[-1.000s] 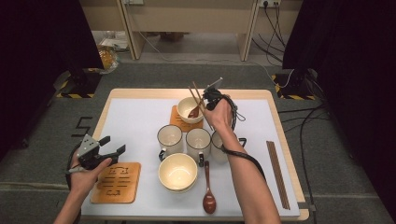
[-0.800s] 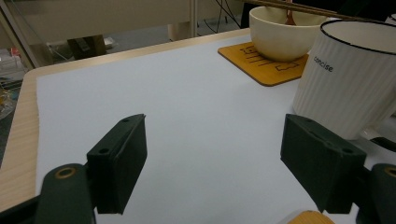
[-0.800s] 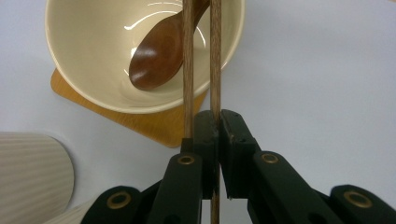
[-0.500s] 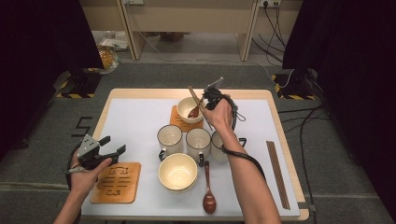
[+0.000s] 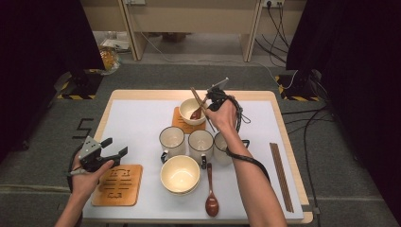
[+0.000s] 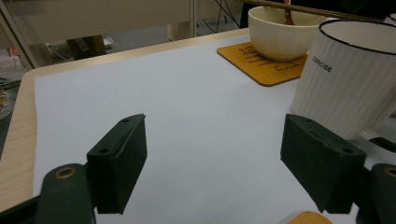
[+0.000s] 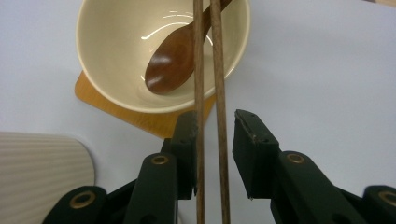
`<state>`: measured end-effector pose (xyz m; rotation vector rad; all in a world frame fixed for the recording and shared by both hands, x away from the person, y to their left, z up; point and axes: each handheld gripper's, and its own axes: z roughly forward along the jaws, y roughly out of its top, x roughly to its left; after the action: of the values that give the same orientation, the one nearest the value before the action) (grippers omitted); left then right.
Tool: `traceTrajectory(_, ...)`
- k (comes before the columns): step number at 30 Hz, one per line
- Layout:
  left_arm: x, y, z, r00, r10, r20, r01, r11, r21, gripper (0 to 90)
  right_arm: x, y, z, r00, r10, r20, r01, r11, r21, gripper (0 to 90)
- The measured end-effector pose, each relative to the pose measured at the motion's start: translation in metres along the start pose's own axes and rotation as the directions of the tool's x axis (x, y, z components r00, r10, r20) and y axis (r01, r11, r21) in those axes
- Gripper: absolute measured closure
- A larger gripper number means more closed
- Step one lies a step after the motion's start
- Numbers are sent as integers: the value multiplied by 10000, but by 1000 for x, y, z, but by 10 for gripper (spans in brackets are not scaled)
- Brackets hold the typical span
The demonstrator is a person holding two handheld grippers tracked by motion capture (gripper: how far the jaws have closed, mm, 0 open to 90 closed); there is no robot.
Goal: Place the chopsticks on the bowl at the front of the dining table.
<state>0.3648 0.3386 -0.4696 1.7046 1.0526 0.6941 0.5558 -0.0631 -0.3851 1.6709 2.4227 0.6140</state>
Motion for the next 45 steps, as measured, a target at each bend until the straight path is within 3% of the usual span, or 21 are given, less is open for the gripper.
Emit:
traceTrajectory(21, 0, 0, 0, 10000, 5, 24, -5, 10000, -15, 224, 7, -4, 3, 9993, -185, 315, 174, 9992, 350, 675)
traceTrajectory(45, 1, 0, 0, 10000, 5, 12, -5, 10000, -11, 222, 11, -5, 11, 9983, -369, 458, 345, 9980, 537, 775)
